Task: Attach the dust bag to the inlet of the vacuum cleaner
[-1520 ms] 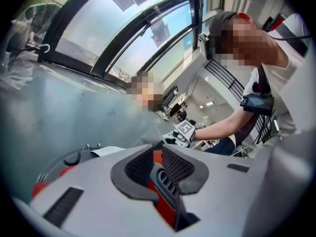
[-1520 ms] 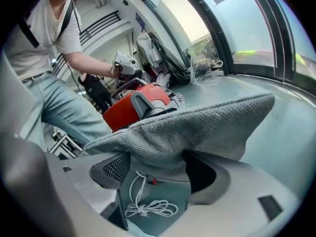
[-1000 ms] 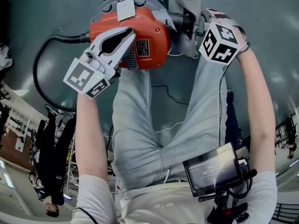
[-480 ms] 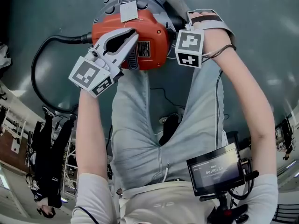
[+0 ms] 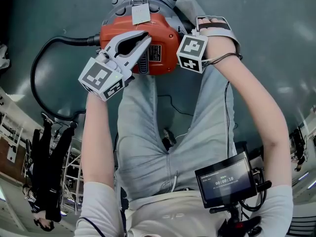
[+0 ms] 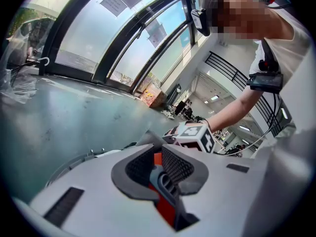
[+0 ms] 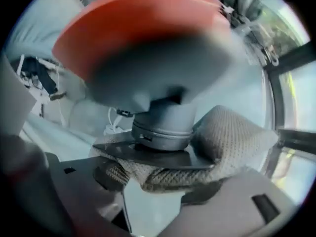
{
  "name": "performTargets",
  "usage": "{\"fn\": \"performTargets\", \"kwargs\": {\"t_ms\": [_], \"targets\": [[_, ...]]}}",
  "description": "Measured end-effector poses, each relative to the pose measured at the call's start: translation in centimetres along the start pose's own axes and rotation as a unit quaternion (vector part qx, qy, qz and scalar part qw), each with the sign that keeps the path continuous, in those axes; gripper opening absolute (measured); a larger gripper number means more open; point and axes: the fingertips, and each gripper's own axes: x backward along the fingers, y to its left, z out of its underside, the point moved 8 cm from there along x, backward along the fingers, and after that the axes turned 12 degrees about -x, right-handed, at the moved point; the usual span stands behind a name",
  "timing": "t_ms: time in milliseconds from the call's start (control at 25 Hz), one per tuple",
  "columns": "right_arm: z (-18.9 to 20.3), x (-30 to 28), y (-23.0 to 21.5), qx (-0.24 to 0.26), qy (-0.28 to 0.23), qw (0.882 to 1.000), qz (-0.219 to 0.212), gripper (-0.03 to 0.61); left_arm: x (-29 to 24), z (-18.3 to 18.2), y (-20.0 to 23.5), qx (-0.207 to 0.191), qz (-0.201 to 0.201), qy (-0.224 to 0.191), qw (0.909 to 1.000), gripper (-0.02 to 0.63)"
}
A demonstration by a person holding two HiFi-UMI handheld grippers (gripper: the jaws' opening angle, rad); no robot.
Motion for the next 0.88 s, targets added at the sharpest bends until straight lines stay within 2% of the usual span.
{"fn": "performTargets", "kwargs": {"t_ms": [40,120,160,200,280,320,360,400,520,560,600,720,800,880], "targets": [[0.0,-0.1,-0.6,-0.040,-0.014,0.997,-0.057,0.290,0.0,0.0,0.0,0.000,-0.001,0.000,1.0000,0.055],[0.3,-0.4,-1.6,-0.121,-0.033,0.977,-0.172,0.291,0.1,0.0,-0.1,0.000,-0.003,0.000,1.0000,0.055],[0.4,-0.3,-1.8,-0.137,-0.033,0.972,-0.189,0.290,0.1,0.0,-0.1,0.001,-0.003,0.000,1.0000,0.055],[0.4,0.0,-1.6,-0.128,-0.028,0.978,-0.164,0.290,0.1,0.0,0.0,0.001,-0.002,0.000,1.0000,0.055],[0.1,0.5,-0.5,-0.067,-0.015,0.996,-0.048,0.288,-0.1,0.0,0.1,0.001,0.003,-0.001,1.0000,0.055],[0.1,0.3,-0.1,-0.041,-0.017,0.999,-0.004,0.290,-0.1,0.0,0.1,0.001,0.004,-0.001,1.0000,0.055],[0.1,-0.1,0.1,-0.030,-0.025,0.999,0.011,0.291,-0.1,0.0,0.1,0.002,0.006,-0.001,1.0000,0.055],[0.1,-0.4,0.0,-0.033,-0.035,0.999,-0.004,0.291,0.0,0.1,0.1,0.003,0.006,0.000,1.0000,0.055],[0.2,-0.5,-1.0,-0.072,-0.041,0.991,-0.108,0.295,0.0,0.1,0.3,0.005,0.008,0.003,0.9999,0.055],[0.5,-0.2,-1.3,-0.087,-0.047,0.987,-0.127,0.311,0.0,0.1,0.3,0.006,0.008,0.003,0.9999,0.055],[1.0,0.1,-1.4,-0.106,-0.059,0.983,-0.137,0.330,-0.1,0.1,0.2,0.007,0.008,0.003,0.9999,0.050],[3.3,1.3,-1.1,-0.158,-0.114,0.970,-0.146,0.334,-0.1,-0.1,0.1,0.006,0.010,0.002,0.9999,0.049],[4.4,1.9,-0.7,-0.152,-0.170,0.964,-0.136,0.334,0.1,-0.2,0.2,0.005,0.010,0.000,0.9999,0.049],[5.4,2.2,-0.2,-0.118,-0.223,0.960,-0.119,0.334,0.2,-0.2,0.2,0.005,0.009,0.000,0.9999,0.049]]}}
